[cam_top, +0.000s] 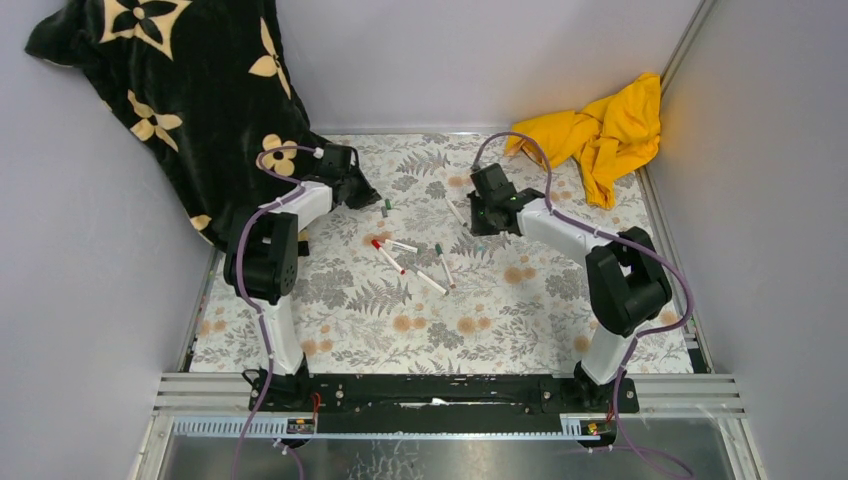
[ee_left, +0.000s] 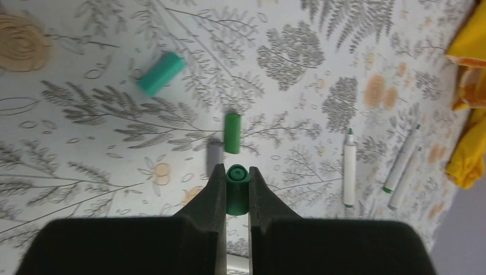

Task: Open the pen caps

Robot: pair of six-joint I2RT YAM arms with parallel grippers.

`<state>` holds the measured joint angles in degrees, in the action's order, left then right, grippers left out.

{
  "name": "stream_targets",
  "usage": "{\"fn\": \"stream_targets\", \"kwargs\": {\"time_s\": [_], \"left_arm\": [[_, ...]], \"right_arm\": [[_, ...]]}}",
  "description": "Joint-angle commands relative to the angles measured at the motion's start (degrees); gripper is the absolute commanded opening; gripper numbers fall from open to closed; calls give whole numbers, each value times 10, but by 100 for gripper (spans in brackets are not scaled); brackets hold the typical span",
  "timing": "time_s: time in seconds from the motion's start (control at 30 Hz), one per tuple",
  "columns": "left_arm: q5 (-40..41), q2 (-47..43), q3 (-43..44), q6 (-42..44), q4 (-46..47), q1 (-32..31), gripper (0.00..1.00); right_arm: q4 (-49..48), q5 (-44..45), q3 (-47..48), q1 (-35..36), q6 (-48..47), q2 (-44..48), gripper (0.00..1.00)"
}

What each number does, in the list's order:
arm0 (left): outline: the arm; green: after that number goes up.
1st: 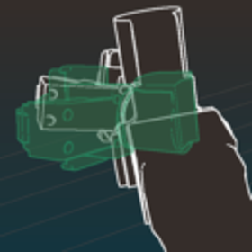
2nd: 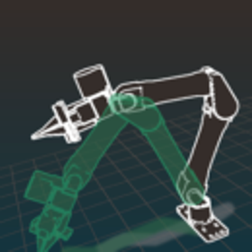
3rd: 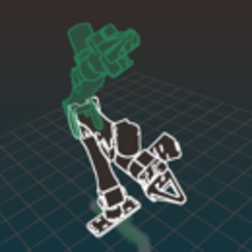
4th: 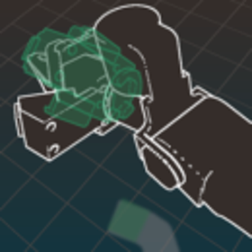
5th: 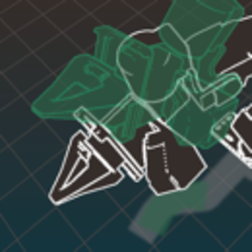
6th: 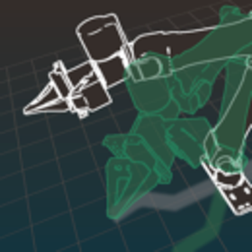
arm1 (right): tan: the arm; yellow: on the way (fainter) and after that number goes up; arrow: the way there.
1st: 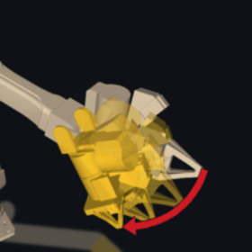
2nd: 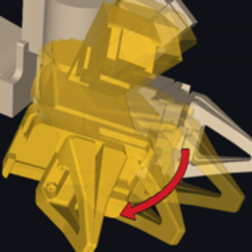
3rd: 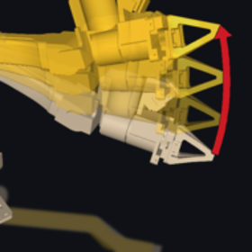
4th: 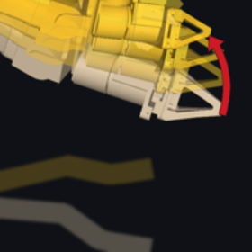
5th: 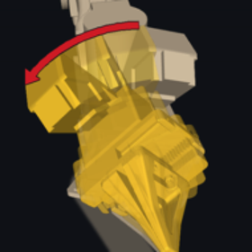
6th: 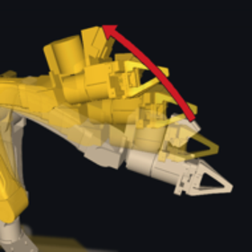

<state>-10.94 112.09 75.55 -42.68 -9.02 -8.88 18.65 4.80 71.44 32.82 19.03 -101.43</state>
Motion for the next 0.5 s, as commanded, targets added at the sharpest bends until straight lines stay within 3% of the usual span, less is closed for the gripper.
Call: {"fn": "stream_targets", "kwargs": {"time_s": [0.0,0.17,0.27,0.47], "left_arm": [[74,-8,-7,29,-30,5,9],[76,12,-11,25,-33,7,12],[79,19,-17,24,-31,8,21],[86,23,-22,25,-31,7,29]], "right_arm": [[0,56,30,-40,-18,-18,0],[2,77,60,-73,-26,-50,0],[0,82,74,-86,-28,-69,0],[-3,97,95,-104,-26,-96,0]]}}
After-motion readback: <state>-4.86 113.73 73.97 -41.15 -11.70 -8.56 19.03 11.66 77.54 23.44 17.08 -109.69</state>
